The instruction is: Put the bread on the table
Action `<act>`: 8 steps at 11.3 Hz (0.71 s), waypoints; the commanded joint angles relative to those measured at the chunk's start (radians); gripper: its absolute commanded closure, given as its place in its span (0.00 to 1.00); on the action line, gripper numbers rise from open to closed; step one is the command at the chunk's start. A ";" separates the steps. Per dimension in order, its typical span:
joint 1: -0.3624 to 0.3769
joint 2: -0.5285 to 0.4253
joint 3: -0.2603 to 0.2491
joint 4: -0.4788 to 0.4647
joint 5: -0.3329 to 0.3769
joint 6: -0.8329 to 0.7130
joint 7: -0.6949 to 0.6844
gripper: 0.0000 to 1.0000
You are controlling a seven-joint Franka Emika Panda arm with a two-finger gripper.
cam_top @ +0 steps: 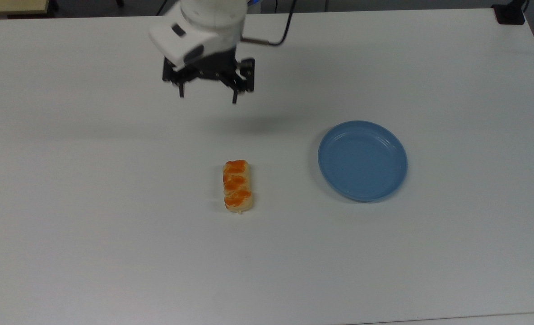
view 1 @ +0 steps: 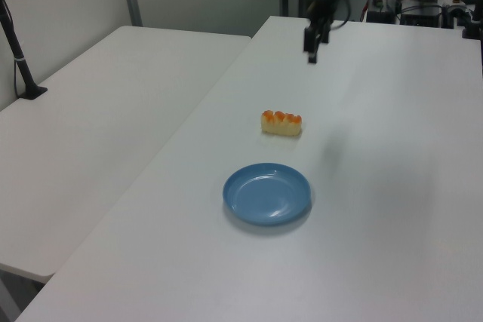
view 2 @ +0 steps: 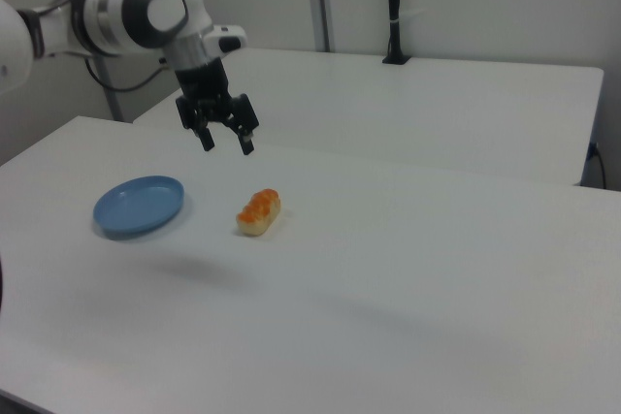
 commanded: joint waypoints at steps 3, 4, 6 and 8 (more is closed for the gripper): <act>-0.174 -0.192 0.141 -0.059 0.035 -0.153 -0.026 0.00; -0.179 -0.215 0.141 -0.058 0.037 -0.178 -0.026 0.00; -0.176 -0.222 0.140 -0.052 0.037 -0.212 -0.024 0.00; -0.176 -0.219 0.134 -0.049 0.045 -0.209 -0.018 0.00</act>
